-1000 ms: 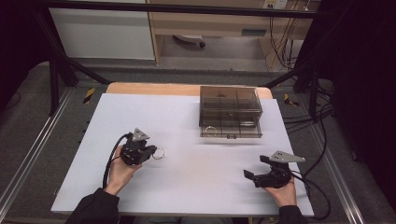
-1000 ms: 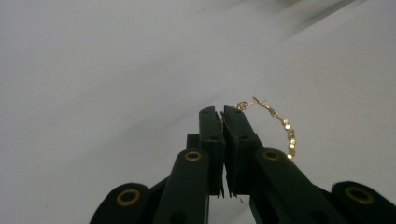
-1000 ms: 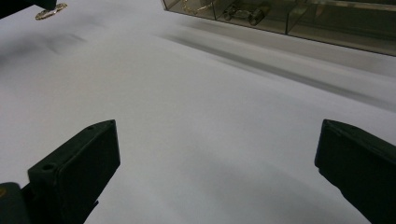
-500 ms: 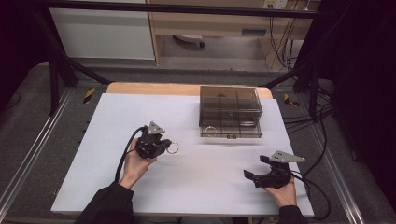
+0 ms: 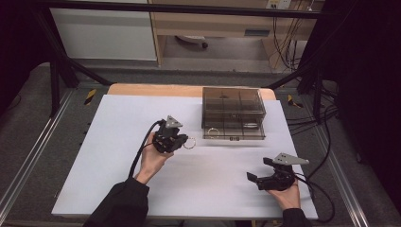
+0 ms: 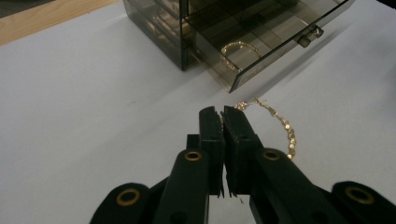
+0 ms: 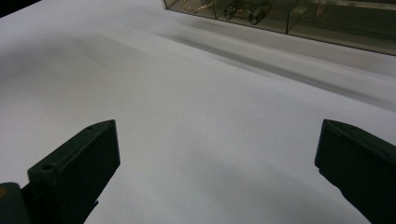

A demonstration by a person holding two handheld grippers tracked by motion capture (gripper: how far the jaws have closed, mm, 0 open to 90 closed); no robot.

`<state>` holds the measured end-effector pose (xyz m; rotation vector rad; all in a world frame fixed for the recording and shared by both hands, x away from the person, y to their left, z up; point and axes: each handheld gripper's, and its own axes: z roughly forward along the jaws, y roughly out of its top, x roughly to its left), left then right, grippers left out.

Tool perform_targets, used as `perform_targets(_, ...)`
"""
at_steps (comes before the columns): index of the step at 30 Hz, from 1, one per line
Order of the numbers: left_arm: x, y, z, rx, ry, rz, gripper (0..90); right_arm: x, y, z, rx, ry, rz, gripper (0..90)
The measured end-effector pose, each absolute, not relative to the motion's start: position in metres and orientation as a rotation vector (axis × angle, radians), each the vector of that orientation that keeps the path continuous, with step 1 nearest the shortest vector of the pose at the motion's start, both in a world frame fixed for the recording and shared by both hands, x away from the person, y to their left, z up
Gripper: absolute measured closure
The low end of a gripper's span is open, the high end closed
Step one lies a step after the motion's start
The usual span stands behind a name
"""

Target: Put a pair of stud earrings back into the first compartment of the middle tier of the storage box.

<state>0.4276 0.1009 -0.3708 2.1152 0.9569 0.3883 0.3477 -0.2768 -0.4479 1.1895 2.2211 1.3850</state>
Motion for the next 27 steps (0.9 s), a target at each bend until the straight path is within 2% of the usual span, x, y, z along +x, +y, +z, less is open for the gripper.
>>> perform_targets(27, 0.463, 0.052, -0.365, 2.121, 0.944, 0.383, 86.4, 0.348, -0.277, -0.448, 1.187, 2.223, 1.385, 0.5)
